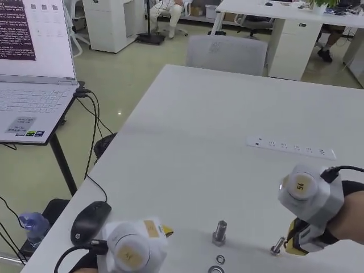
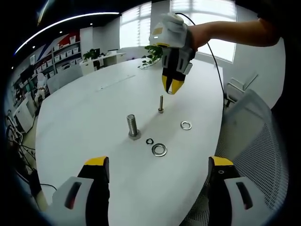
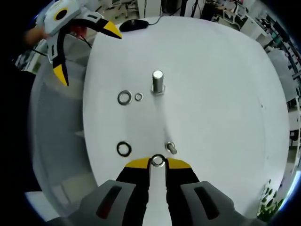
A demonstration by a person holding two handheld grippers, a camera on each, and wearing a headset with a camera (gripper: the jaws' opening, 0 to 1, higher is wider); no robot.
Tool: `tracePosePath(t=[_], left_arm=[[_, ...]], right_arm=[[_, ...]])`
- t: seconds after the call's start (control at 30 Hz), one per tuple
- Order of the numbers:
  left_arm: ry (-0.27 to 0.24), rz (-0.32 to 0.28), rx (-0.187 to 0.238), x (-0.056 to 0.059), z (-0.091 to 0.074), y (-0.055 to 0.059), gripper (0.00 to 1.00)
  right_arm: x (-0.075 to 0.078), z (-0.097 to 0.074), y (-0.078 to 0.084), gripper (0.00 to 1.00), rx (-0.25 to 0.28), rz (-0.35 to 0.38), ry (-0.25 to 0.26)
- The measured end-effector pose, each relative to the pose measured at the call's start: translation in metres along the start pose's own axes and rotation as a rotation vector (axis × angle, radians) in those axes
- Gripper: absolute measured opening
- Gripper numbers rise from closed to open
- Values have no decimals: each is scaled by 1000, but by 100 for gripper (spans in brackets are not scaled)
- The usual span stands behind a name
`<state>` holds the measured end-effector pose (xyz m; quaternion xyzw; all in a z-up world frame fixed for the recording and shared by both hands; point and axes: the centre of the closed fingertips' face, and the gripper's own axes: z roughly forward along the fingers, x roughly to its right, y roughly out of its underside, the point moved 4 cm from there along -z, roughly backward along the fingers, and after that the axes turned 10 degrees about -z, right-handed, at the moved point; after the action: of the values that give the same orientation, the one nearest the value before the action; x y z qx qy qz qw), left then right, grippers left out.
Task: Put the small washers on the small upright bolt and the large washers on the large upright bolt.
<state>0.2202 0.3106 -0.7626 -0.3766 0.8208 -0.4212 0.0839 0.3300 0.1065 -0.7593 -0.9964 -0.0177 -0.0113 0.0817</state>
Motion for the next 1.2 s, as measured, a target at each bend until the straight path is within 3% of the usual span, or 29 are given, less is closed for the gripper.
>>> tracePosePath(t=[0.53, 1.2], left_arm=[[-2, 3, -12, -2, 1, 3, 91], [18, -3, -7, 1, 6, 3, 99]], right_arm=[[17, 5, 0, 13, 20, 1, 39], [23, 18, -1, 13, 38, 5, 40]])
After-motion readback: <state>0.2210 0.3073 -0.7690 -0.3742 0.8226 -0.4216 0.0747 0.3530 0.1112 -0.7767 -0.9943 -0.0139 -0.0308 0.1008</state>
